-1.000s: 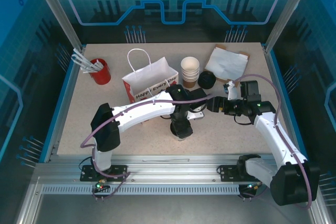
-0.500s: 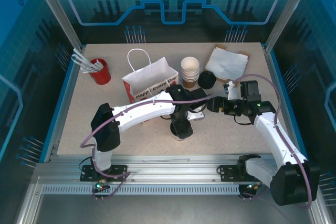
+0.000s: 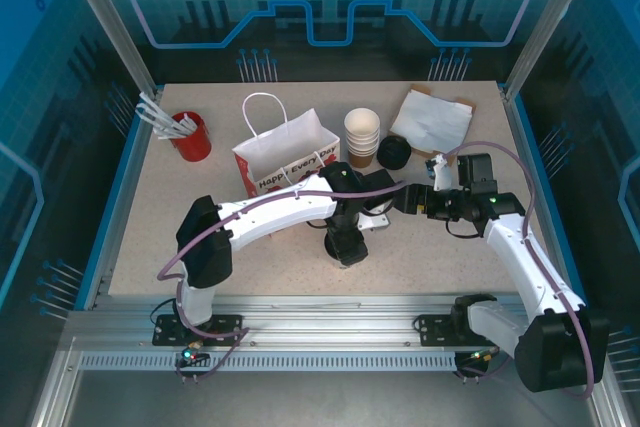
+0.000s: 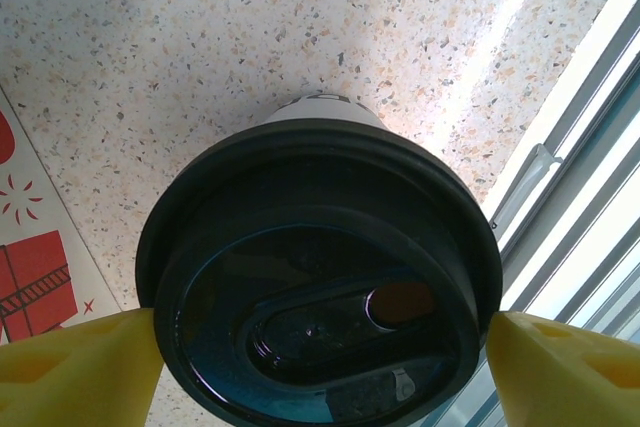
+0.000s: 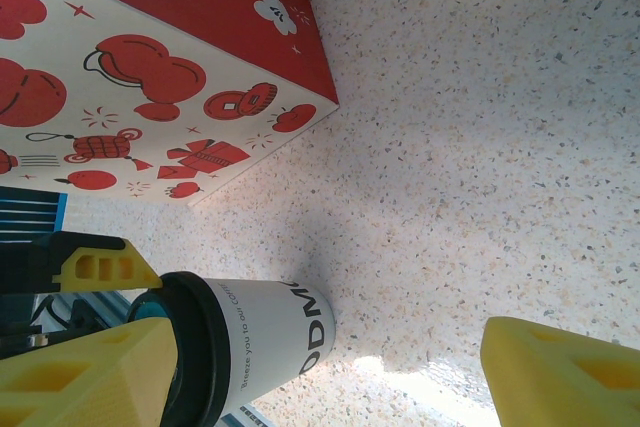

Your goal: Pack the takeout coffee

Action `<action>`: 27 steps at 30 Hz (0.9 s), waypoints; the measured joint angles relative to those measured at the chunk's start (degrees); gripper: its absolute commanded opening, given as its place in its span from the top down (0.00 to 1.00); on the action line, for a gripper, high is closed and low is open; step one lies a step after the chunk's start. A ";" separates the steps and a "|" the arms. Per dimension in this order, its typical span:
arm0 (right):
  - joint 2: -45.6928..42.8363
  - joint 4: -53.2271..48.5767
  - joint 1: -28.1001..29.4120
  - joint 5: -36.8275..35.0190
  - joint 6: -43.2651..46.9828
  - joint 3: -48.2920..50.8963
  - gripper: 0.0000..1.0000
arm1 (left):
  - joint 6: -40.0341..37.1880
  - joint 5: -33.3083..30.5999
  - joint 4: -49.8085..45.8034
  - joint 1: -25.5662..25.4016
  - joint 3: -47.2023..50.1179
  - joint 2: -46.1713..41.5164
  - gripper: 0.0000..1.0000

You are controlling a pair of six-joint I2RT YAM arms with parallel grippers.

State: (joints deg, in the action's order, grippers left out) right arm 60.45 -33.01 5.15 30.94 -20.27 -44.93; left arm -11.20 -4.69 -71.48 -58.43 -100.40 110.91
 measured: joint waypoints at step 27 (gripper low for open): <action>0.66 0.00 0.00 0.02 0.00 0.00 0.19 | -0.79 -0.55 -0.07 -0.13 0.00 0.00 0.23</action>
State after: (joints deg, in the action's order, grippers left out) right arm 61.10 -33.01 5.15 30.96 -20.27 -44.93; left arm -11.99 -5.23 -71.55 -58.57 -100.40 110.91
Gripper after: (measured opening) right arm 0.812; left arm 0.764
